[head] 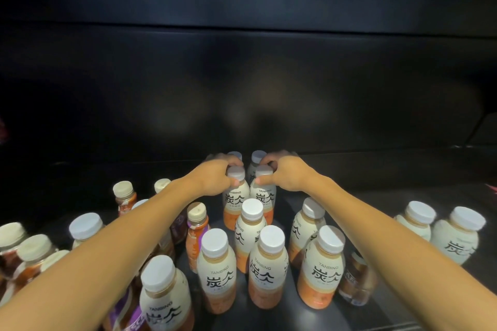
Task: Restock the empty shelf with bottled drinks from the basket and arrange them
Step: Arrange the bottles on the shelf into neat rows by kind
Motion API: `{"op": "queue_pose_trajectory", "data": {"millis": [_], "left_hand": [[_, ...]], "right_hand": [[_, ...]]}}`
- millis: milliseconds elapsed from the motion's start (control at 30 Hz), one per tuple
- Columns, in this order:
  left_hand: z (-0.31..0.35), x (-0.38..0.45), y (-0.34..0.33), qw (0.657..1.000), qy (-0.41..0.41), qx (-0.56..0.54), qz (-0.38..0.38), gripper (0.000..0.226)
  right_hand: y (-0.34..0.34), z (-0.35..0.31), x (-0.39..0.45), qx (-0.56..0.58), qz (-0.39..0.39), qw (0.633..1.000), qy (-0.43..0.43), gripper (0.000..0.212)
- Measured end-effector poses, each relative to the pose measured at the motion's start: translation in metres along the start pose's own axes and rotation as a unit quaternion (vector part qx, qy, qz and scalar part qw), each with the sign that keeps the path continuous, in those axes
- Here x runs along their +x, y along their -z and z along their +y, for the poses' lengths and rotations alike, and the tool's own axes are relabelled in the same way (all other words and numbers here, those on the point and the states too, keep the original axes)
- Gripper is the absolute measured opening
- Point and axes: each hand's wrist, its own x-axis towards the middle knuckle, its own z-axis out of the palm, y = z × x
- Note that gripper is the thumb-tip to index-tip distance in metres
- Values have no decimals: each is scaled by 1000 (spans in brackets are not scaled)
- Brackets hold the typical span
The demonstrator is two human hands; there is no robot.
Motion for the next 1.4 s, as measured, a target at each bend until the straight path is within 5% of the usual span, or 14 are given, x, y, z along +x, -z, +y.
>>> {"op": "queue_pose_trajectory", "data": {"millis": [467,667,1000,1400], "left_hand": [[9,-6,-2,1000,4,21,6,52],[43,-30,11,996,-34,33,75,52],[69,-59,16,984,-73,59,-149,31],[61,-64,5,979,-125,108,-117,34]], "right_hand": [[1,-5,-6,-11,2,1000,-6,59],[26,-9,-28,-24,31,999,-18,55],[49,-6,-97,-130,-24,990,-46,39],[44,-2,-119,-152,-27,987,-40,41]]}}
